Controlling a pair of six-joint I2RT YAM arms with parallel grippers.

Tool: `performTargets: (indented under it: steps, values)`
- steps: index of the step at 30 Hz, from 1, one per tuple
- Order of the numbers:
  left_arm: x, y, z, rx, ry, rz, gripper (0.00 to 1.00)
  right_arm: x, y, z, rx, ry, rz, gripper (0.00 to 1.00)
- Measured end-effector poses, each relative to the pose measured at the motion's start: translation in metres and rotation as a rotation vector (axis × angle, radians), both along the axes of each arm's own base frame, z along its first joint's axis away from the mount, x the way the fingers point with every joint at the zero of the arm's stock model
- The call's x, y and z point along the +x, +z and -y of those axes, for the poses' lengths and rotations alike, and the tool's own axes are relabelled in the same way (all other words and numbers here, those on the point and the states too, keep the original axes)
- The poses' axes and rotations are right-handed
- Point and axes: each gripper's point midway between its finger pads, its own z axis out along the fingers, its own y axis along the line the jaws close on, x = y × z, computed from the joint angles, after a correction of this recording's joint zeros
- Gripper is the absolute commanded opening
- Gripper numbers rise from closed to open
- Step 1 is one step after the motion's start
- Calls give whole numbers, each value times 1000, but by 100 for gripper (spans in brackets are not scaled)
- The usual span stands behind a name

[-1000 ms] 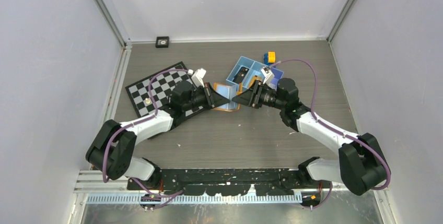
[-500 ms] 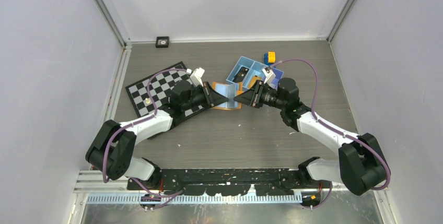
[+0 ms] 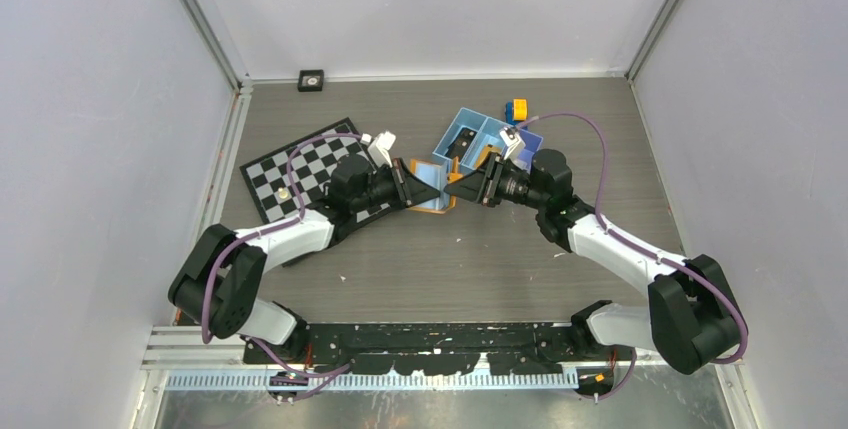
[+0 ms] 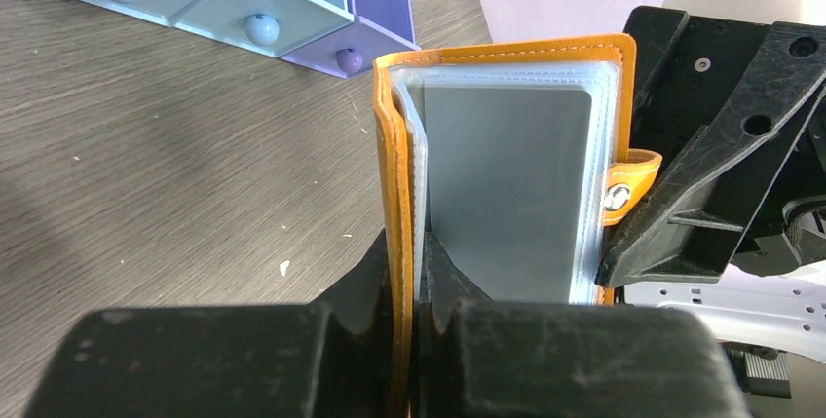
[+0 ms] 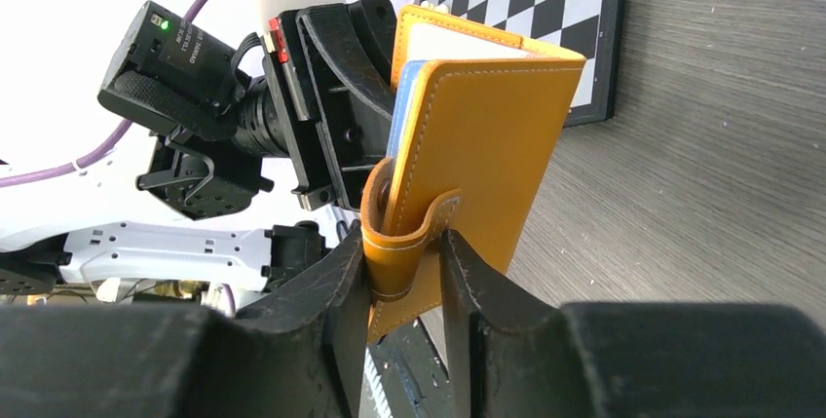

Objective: Take the credit cards out of the card holder
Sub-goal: Remove the credit card from the card holder.

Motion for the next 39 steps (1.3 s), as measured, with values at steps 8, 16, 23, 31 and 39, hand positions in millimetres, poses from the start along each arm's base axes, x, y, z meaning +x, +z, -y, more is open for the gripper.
performTargets:
  steps: [8,16,23,31,39]
  values:
    - [1,-3,-1,11,8,-6,0,1,-5,1,-23,-8,-14,27]
    - [2,-7,-4,35,20,-3,0,5,-10,4,-71,-33,-28,30]
    - [2,-7,-6,43,30,-2,0,6,-13,5,-79,-37,-35,23]
    - [3,-7,-6,44,32,-3,0,6,-11,4,-72,-35,-34,12]
    - [3,-7,-6,43,32,-5,0,6,-11,4,-71,-35,-34,22]
